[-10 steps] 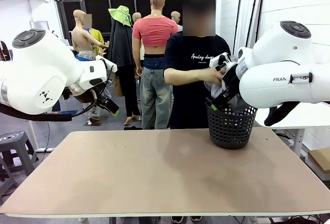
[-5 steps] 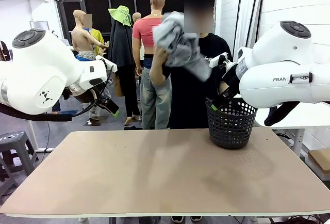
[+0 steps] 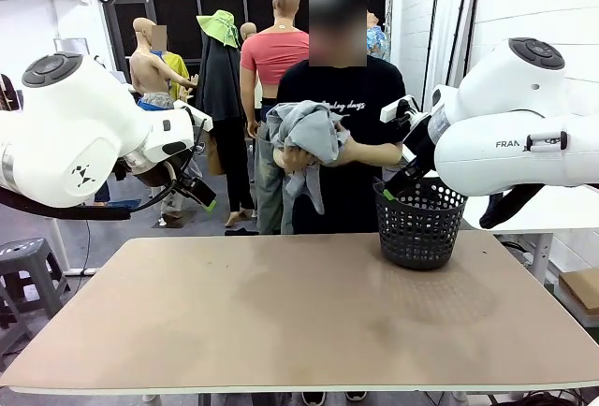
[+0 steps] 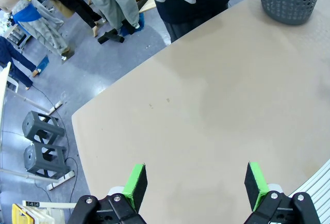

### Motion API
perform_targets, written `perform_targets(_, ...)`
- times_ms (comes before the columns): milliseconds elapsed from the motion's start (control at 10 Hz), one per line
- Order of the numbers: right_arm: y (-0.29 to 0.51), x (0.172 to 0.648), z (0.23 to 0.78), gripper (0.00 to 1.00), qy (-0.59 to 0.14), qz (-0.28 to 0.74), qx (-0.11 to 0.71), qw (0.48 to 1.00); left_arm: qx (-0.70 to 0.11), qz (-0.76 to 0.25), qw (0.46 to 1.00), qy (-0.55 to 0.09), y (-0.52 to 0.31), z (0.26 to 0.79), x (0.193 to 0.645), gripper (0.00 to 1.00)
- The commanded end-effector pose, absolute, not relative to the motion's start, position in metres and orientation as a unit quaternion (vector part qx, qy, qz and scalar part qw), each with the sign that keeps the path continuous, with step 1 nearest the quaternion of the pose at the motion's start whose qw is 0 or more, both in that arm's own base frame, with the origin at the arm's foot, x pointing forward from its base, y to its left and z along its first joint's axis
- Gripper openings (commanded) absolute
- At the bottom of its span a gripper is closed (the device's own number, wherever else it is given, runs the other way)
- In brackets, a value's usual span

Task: Fold the training pants.
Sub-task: Grab both ends of the Training pants handed by a person.

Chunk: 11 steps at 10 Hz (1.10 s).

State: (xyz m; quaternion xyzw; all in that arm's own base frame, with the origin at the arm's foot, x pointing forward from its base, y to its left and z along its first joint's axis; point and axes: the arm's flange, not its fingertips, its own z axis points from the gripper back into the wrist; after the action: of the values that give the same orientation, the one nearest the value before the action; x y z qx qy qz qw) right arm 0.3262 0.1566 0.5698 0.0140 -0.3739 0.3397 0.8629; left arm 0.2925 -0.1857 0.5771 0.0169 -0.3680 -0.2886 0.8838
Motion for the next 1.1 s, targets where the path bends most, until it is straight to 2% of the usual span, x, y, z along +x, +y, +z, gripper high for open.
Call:
perform_targets(0,0.1571,0.3273,0.5698,1.0,-0.377,0.337,0.016,0.863,0.02,-0.292,0.883,-0.368,-0.1849,0.577,0.2932,1.0)
perform_targets(1000,0.1571,0.3273,0.5698,1.0,-0.377,0.337,0.016,0.863,0.02,-0.292,0.883,-0.368,-0.1849,0.577,0.2932,1.0)
